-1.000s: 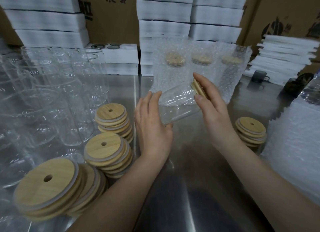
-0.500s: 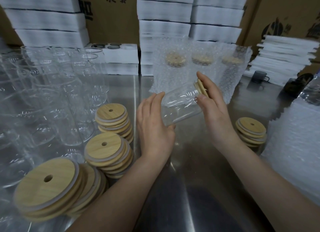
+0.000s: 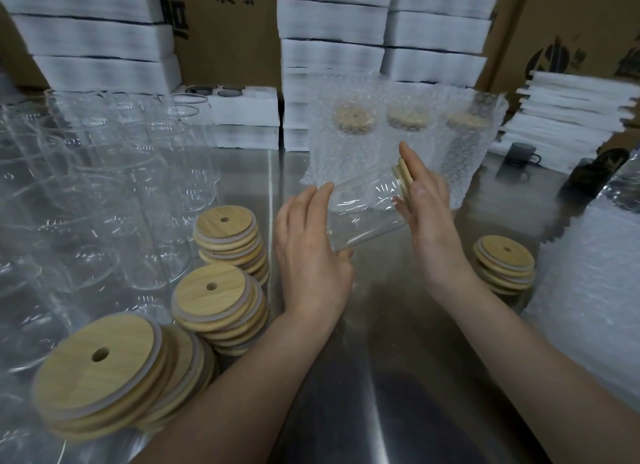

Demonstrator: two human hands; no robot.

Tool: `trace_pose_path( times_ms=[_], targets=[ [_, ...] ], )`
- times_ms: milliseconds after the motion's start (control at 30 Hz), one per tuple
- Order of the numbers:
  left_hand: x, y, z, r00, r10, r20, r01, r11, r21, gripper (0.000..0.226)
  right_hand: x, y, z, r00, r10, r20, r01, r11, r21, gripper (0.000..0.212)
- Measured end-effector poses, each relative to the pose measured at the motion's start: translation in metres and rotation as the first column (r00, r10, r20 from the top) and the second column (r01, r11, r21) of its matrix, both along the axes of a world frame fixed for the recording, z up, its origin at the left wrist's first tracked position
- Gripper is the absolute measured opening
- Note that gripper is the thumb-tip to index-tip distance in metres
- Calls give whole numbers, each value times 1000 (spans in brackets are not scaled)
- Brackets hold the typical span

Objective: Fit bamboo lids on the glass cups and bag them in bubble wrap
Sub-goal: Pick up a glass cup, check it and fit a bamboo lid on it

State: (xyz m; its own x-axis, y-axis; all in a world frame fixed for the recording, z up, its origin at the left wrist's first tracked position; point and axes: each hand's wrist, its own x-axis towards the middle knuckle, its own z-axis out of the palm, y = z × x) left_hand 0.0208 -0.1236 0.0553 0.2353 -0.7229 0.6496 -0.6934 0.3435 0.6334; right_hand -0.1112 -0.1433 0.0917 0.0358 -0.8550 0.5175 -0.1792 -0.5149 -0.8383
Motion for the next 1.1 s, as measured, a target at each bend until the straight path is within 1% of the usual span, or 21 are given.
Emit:
trace_pose_path(
  times_ms=[100,233,367,467,600,667,733,800,833,867,900,967,1000,1033,1067,1100],
  targets=[
    [0,1,0,1000,7,4,-7,1000,-12,87,1,2,0,1000,-5,-24,5,1000,-5,37],
    [-1,1,0,1000,6,5,-6,1000,-24,87,3,4,1,1000,-5,-17,5,1000,-6,37],
    [0,1,-1,1000,5,6,-5,999,-32,87,4,5,1,999,-15,-41,15,1000,-8,37],
    [0,1,-1,1000,9,3,-9,999,-37,86,4,5,1,1000,5,-30,-4,1000,8,37],
    [0,-1,-1,1000,8,-4,-8,1000,-11,85,0,4,5,997,33,-67,-31,999,42,42],
    [-1,-2,-1,1000,3,-29,-3,1000,15,85,0,5,6,995,36,-94,-33,999,30,45],
    [-1,-3,-1,995,-21,-94,25,999,39,86,3,7,6,993,-34,-110,32,999,-19,50],
    [-1,-4,-1,982,-47,-181,57,997,54,87,6,13,8,975,-183,-126,173,981,-86,53],
    [0,-4,0,975,-50,-217,65,996,63,87,7,16,11,945,-289,-154,270,954,-133,52],
    [0,-5,0,967,-47,-251,68,995,75,88,5,19,15,890,-410,-198,376,907,-189,51],
    [1,-5,-1,958,-42,-283,70,994,87,88,2,20,20,808,-531,-256,475,844,-249,50],
    [1,-6,-1,941,-39,-337,79,991,107,88,-8,22,31,582,-712,-393,626,701,-342,48],
    [1,-6,-1,933,-41,-358,88,989,115,87,-14,21,36,467,-752,-466,679,642,-356,47],
    [1,-7,-1,927,-43,-373,96,988,124,87,-21,21,40,374,-757,-536,721,601,-346,47],
    [1,-7,-2,923,-42,-383,100,986,134,86,-28,22,43,310,-737,-601,757,574,-313,47],
    [1,-8,-2,919,-37,-392,101,985,143,85,-35,22,46,269,-701,-661,790,553,-265,46]
  ],
)
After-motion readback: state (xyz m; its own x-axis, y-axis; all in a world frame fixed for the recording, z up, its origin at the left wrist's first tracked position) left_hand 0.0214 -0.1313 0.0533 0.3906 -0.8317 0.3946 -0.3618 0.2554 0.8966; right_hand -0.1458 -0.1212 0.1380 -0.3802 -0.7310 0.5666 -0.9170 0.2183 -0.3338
